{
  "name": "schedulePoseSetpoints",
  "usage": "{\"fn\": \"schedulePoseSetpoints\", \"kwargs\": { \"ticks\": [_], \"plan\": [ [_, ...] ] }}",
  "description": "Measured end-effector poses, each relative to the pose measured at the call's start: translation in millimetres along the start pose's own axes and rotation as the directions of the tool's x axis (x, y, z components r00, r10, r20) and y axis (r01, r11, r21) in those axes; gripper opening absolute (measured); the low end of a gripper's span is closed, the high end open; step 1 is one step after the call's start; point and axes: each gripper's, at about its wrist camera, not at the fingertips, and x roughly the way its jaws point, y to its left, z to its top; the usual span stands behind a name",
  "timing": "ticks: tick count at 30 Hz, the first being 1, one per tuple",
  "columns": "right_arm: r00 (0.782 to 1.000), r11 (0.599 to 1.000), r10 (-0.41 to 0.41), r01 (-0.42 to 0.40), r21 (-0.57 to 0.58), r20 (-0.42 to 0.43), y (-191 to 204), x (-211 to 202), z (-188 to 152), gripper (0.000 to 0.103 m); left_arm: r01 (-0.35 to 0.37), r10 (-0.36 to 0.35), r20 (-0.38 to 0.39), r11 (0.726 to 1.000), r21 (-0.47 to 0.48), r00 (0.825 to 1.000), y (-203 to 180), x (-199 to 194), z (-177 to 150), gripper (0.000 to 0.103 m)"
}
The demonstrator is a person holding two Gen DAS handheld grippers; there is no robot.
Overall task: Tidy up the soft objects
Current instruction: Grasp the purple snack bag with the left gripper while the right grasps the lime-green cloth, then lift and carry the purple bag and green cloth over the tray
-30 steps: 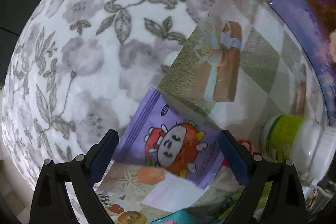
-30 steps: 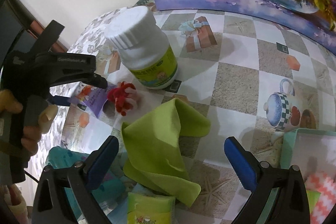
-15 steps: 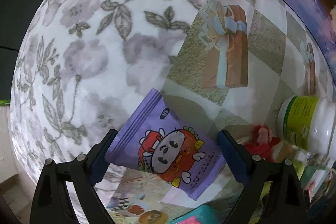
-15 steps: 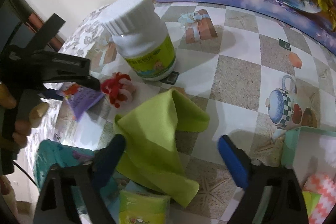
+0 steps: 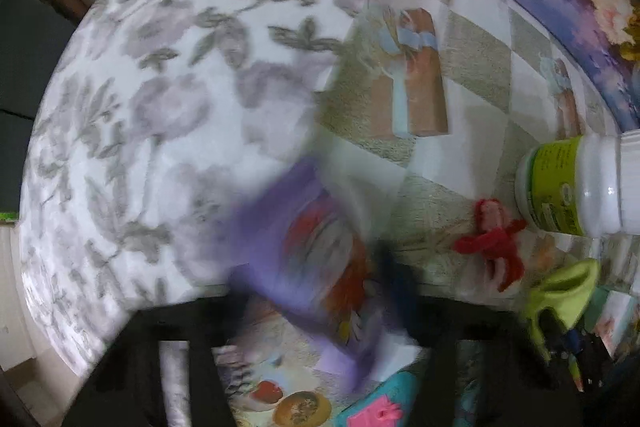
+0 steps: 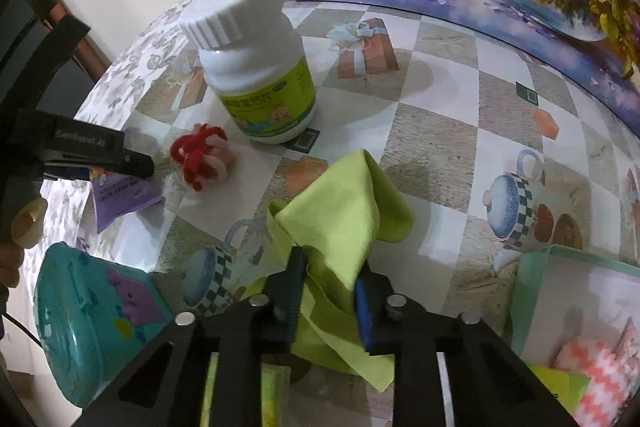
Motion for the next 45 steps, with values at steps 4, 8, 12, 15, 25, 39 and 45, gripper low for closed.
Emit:
{"fn": "schedulePoseSetpoints", "kwargs": {
  "ticks": [4, 8, 12, 15, 25, 39, 45],
  "plan": [
    [1.0, 1.0, -0.012, 0.012, 0.023, 0.004, -12.1, -8.6, -4.4, 0.015, 0.081, -0.078, 0.039, 0.995, -0.066, 0.996, 23.7, -4.5, -7.2, 0.025],
    [1.0, 0.999, -0.018, 0.017, 0.039, 0.014, -20.5, -18.2, -6.7, 0.009, 0.124, -0.118, 0.07, 0.988, -0.095, 0.991, 37.6, -8.5, -15.4, 0.02],
    [1.0, 0.998, -0.012, 0.01, 0.054, 0.028, -24.2, -30.9, -6.9, 0.007, 0.16, -0.149, 0.118, 0.982, -0.097, 0.982, 45.6, -22.1, -28.2, 0.015],
    [0.999, 0.998, 0.0, -0.002, 0.059, 0.041, -26.3, -43.4, -8.0, 0.006, 0.192, -0.177, 0.134, 0.975, -0.109, 0.975, 56.0, -32.6, -37.3, 0.014],
    [0.992, 0.996, 0.016, -0.027, 0.085, 0.124, -33.1, -102.2, -15.1, 0.006, 0.243, -0.215, 0.229, 0.965, -0.101, 0.949, 59.2, -113.2, -78.7, 0.012],
    [0.947, 0.976, -0.087, 0.019, 0.216, 0.308, -86.7, -213.4, -61.2, 0.006, 0.428, -0.411, 0.399, 0.902, 0.05, 0.819, -21.3, -191.4, -164.5, 0.012],
    [0.917, 0.95, -0.181, 0.069, 0.306, 0.354, -118.2, -249.4, -92.5, 0.006, 0.5, -0.52, 0.378, 0.851, 0.16, 0.766, -80.6, -206.7, -202.6, 0.012]
  ]
}}
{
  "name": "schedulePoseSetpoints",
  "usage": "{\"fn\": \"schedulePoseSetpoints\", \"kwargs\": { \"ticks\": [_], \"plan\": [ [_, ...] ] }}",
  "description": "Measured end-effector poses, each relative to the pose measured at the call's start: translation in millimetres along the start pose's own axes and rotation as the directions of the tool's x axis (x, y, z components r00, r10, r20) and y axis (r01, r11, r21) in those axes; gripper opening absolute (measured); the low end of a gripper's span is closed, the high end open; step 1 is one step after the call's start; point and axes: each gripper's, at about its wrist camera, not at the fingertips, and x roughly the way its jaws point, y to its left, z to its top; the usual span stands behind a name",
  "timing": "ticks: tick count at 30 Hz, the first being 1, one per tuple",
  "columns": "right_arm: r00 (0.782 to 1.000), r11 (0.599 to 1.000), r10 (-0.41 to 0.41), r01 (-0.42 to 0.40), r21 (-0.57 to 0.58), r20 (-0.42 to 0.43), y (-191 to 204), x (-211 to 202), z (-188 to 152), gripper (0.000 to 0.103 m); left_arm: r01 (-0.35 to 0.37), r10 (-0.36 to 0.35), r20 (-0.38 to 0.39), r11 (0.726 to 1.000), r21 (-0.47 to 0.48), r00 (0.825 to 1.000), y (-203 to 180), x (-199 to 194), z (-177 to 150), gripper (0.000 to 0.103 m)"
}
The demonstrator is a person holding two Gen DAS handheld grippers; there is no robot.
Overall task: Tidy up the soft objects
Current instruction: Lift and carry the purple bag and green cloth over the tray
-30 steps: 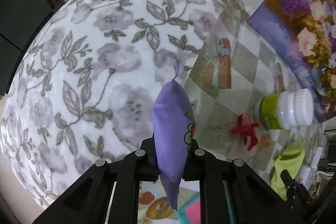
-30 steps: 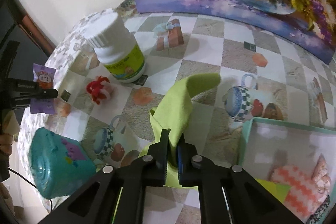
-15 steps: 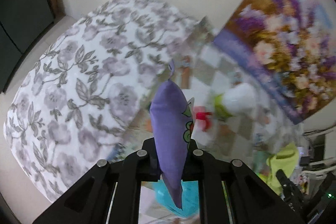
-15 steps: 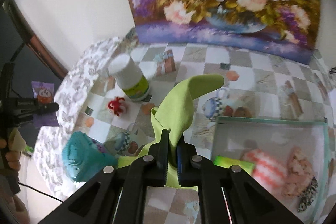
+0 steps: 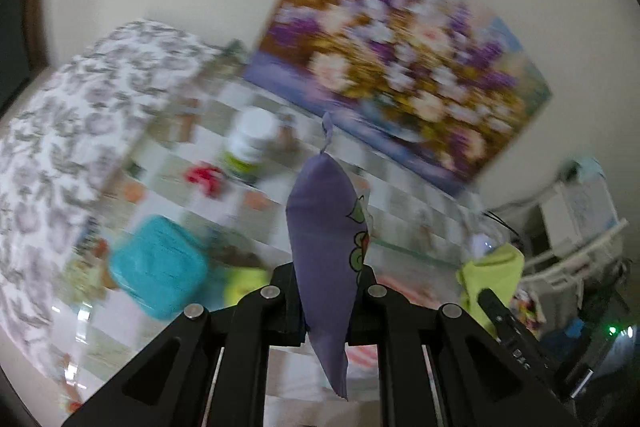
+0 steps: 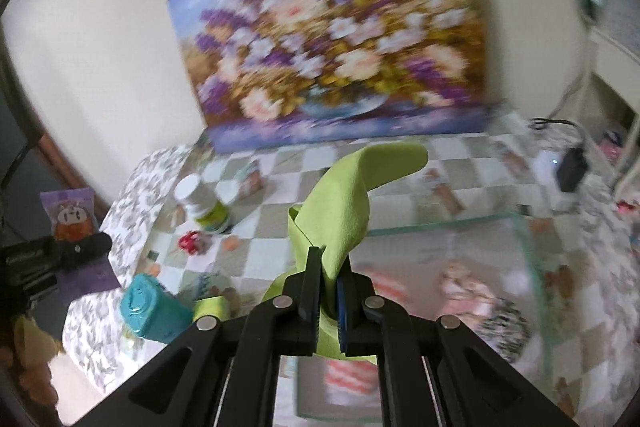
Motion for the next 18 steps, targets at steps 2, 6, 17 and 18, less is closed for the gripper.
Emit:
{"fn": "schedulePoseSetpoints", "kwargs": {
  "ticks": [2, 6, 17, 18],
  "plan": [
    [0.999, 0.999, -0.035, 0.034, 0.026, 0.02, -16.1, -9.8, -1.9, 0.006, 0.044, -0.043, -0.024, 0.999, 0.027, 0.999, -22.5, 7.1, -13.3, 0.012],
    [0.997, 0.991, -0.08, 0.077, 0.11, 0.022, -52.6, -23.6, -10.0, 0.007, 0.086, -0.076, -0.091, 0.99, 0.108, 0.993, -57.1, 30.5, -40.2, 0.012],
    [0.976, 0.95, -0.157, 0.192, 0.246, -0.152, -111.7, 3.9, -36.5, 0.007, 0.114, -0.012, -0.365, 0.959, 0.261, 0.931, -102.5, 120.5, -113.0, 0.012],
    [0.969, 0.948, -0.153, 0.199, 0.249, -0.192, -113.3, 14.5, -41.5, 0.007, 0.105, 0.007, -0.381, 0.956, 0.273, 0.925, -103.4, 128.5, -118.4, 0.012]
  ]
}}
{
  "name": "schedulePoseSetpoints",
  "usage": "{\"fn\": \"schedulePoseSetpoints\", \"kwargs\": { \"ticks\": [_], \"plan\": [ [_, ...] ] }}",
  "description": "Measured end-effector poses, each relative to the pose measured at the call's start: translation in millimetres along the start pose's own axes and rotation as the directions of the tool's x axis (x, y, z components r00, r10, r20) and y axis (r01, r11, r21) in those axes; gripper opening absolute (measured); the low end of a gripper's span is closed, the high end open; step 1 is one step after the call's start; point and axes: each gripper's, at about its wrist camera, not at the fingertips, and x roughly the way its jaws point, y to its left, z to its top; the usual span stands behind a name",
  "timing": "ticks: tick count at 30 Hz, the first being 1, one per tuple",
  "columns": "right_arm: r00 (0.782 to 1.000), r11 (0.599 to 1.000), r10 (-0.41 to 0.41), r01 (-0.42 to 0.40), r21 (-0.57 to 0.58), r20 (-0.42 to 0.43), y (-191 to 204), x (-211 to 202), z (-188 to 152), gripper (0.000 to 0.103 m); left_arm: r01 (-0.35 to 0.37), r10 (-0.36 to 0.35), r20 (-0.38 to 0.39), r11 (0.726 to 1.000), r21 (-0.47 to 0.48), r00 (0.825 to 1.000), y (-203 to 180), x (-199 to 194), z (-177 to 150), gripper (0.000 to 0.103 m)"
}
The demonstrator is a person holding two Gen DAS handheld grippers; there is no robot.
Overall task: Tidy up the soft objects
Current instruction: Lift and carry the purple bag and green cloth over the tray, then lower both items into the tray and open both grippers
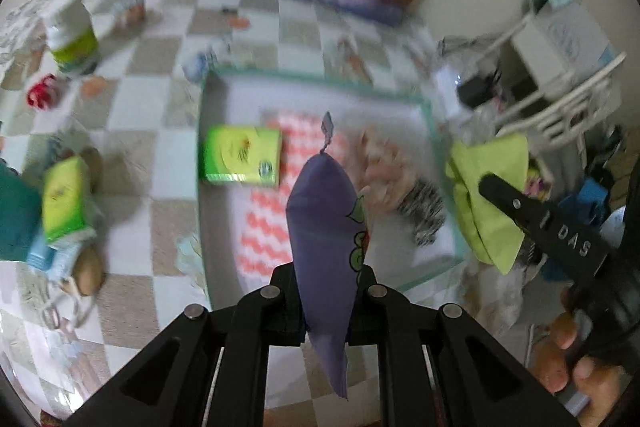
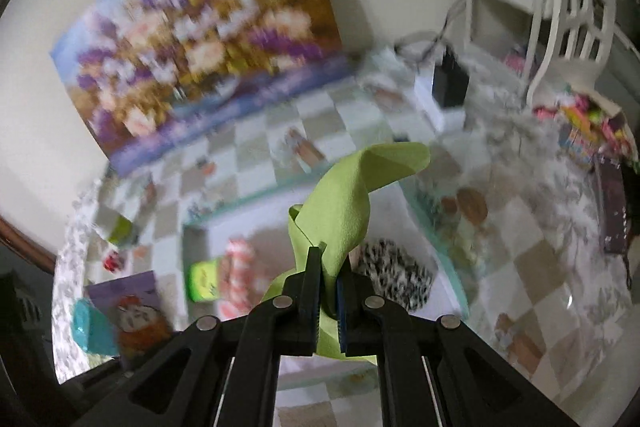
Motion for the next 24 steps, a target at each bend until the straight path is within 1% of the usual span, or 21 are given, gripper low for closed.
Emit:
{"fn": "schedulePoseSetpoints", "kwargs": {
  "ticks": [2, 3, 5, 7, 9, 10, 12, 13, 17, 19, 20, 22, 23, 24],
  "plan": [
    [0.998, 1.0, -0.009, 0.009, 0.004, -0.058, -0.7, 18.4, -4.9, 0.007, -0.001, 0.001, -0.026, 1.0, 0.002, 1.0, 0.2, 10.7, -1.3, 0.013],
    [0.995, 1.0, -0.012, 0.013, 0.002, -0.095, -0.8, 29.8, -8.4, 0.007, 0.002, -0.002, -0.03, 1.0, 0.001, 1.0, 0.5, 14.3, -1.0, 0.013],
    [0.99, 1.0, -0.017, 0.018, 0.003, -0.141, -1.5, 44.1, -13.6, 0.007, -0.004, 0.005, -0.027, 1.0, 0.01, 1.0, -0.4, 19.5, -0.1, 0.013],
    [0.984, 1.0, -0.027, 0.028, 0.003, -0.177, -3.2, 55.9, -17.6, 0.007, -0.014, 0.015, -0.027, 1.0, 0.017, 1.0, -0.1, 25.9, 2.0, 0.013],
    [0.977, 0.999, -0.039, 0.04, -0.002, -0.209, -4.1, 65.5, -21.7, 0.008, 0.002, -0.001, -0.043, 1.0, 0.004, 0.999, 1.8, 32.3, 2.2, 0.013],
    [0.974, 0.999, -0.043, 0.043, -0.004, -0.221, -4.5, 68.9, -23.1, 0.008, 0.026, -0.027, -0.062, 1.0, -0.011, 0.998, 3.1, 36.4, 1.9, 0.013],
    [0.971, 0.999, -0.044, 0.044, -0.006, -0.235, -5.4, 72.9, -25.0, 0.009, 0.051, -0.053, -0.09, 0.998, -0.028, 0.995, 3.1, 43.6, 3.3, 0.013],
    [0.97, 0.999, -0.046, 0.045, -0.008, -0.239, -4.9, 73.8, -25.3, 0.01, 0.051, -0.054, -0.106, 0.998, -0.031, 0.993, 2.8, 47.4, 1.4, 0.013],
    [0.968, 0.998, -0.057, 0.057, -0.009, -0.244, -4.3, 72.9, -25.6, 0.01, 0.008, -0.012, -0.152, 1.0, -0.028, 0.988, 1.5, 59.1, -2.6, 0.016],
    [0.968, 0.998, -0.063, 0.062, -0.011, -0.245, -4.1, 71.8, -25.5, 0.01, 0.0, -0.007, -0.168, 0.999, -0.039, 0.986, 2.6, 61.3, -3.3, 0.025],
    [0.967, 0.998, -0.065, 0.064, -0.012, -0.245, -4.5, 71.9, -24.4, 0.014, 0.002, -0.009, -0.168, 0.999, -0.042, 0.986, 2.8, 60.8, -3.2, 0.028],
    [0.967, 0.997, -0.074, 0.072, -0.016, -0.242, -2.9, 71.5, -23.0, 0.022, 0.002, -0.01, -0.161, 0.999, -0.046, 0.987, 3.6, 56.9, -2.3, 0.043],
    [0.968, 0.997, -0.079, 0.076, -0.019, -0.237, -2.4, 69.9, -22.3, 0.028, 0.002, -0.01, -0.153, 0.999, -0.048, 0.988, 3.5, 53.5, -1.8, 0.045],
    [0.97, 0.997, -0.082, 0.08, -0.02, -0.228, -2.0, 67.3, -21.6, 0.031, 0.004, -0.011, -0.147, 0.999, -0.05, 0.989, 4.7, 48.6, -1.3, 0.048]
  ]
}}
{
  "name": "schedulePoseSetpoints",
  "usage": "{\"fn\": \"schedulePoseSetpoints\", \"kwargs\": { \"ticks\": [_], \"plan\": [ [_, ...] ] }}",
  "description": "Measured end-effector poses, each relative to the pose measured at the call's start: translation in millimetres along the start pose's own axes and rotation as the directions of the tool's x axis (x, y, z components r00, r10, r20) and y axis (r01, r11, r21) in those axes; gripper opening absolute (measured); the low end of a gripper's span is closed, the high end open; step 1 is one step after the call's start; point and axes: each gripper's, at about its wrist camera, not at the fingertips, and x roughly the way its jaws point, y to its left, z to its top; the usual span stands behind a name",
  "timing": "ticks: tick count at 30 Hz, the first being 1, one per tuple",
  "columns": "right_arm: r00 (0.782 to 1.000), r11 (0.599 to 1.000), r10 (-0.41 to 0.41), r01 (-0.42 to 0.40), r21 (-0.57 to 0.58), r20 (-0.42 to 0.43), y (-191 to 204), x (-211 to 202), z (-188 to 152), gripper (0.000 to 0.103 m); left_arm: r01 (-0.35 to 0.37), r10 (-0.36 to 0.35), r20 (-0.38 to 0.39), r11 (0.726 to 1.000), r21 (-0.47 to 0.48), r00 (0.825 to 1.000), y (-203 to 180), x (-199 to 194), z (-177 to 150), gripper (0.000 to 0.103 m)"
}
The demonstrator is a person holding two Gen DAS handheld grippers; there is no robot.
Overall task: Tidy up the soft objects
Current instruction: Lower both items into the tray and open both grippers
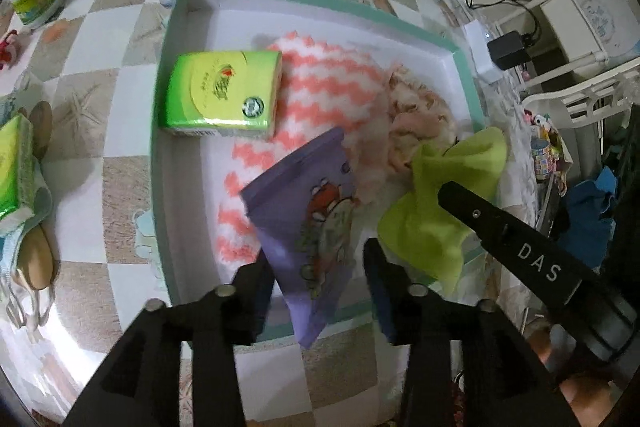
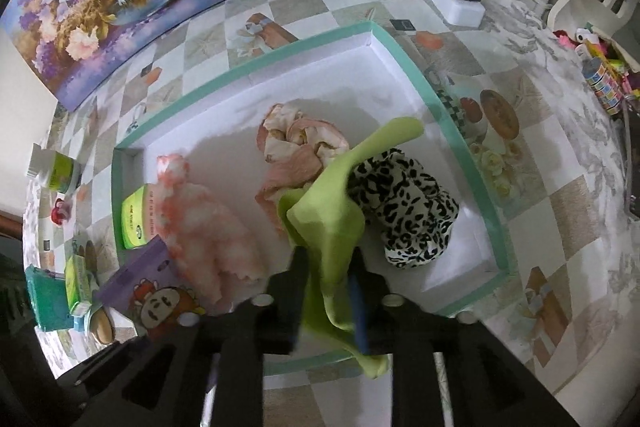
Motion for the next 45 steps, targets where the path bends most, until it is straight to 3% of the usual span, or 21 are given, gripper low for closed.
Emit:
{"fn": "schedulePoseSetpoints", "kwargs": {
  "ticks": [4, 7, 10, 12, 14, 18, 21, 26, 40, 45],
  "plan": [
    [0.999, 1.0, -0.005, 0.005, 0.003, 0.039, -0.5, -12.3, 1.0, 0.033, 0.006, -0.005, 0.032, 1.0, -0.012, 0.999, 0.8, -16.3, 2.2, 0.053],
    [0.997, 1.0, -0.016, 0.016, 0.001, 0.07, 0.8, -22.1, 2.0, 0.047, 0.001, 0.001, 0.067, 1.0, -0.027, 0.998, 4.7, -30.8, 2.2, 0.062],
    [0.996, 1.0, -0.019, 0.02, -0.01, 0.09, 4.7, -28.5, 2.1, 0.049, -0.032, 0.037, 0.104, 0.999, -0.042, 0.994, 12.5, -43.8, 1.7, 0.066],
    [0.995, 0.999, -0.024, 0.026, -0.019, 0.097, 7.0, -30.0, 2.0, 0.059, -0.056, 0.063, 0.115, 0.996, -0.067, 0.991, 19.6, -46.2, 2.5, 0.066],
    [0.994, 0.999, -0.031, 0.033, -0.023, 0.102, 8.5, -30.7, 1.8, 0.06, -0.061, 0.072, 0.118, 0.994, -0.092, 0.99, 26.3, -46.8, 4.7, 0.067],
    [0.995, 0.998, -0.043, 0.046, -0.033, 0.093, 9.4, -28.3, 0.9, 0.071, -0.117, 0.136, 0.139, 0.984, -0.134, 0.981, 36.2, -49.3, 6.5, 0.077],
    [0.995, 0.997, -0.058, 0.063, -0.054, 0.084, 10.8, -25.3, -0.3, 0.072, -0.174, 0.193, 0.145, 0.976, -0.13, 0.97, 39.0, -52.1, 5.1, 0.077],
    [0.976, 0.973, -0.21, 0.214, -0.086, 0.057, 5.8, -11.9, -1.4, 0.074, -0.24, 0.25, 0.134, 0.967, -0.085, 0.959, 34.3, -49.6, 2.4, 0.077],
    [0.969, 0.966, -0.248, 0.248, -0.074, 0.013, -5.4, 5.6, -1.6, 0.074, -0.279, 0.276, 0.041, 0.957, 0.086, 0.96, 1.4, -10.9, -9.5, 0.077],
    [0.968, 0.966, -0.251, 0.251, -0.069, 0.011, -8.1, 6.6, -0.7, 0.074, -0.335, 0.328, 0.075, 0.934, 0.128, 0.942, -7.7, -3.4, -10.3, 0.08]
  ]
}}
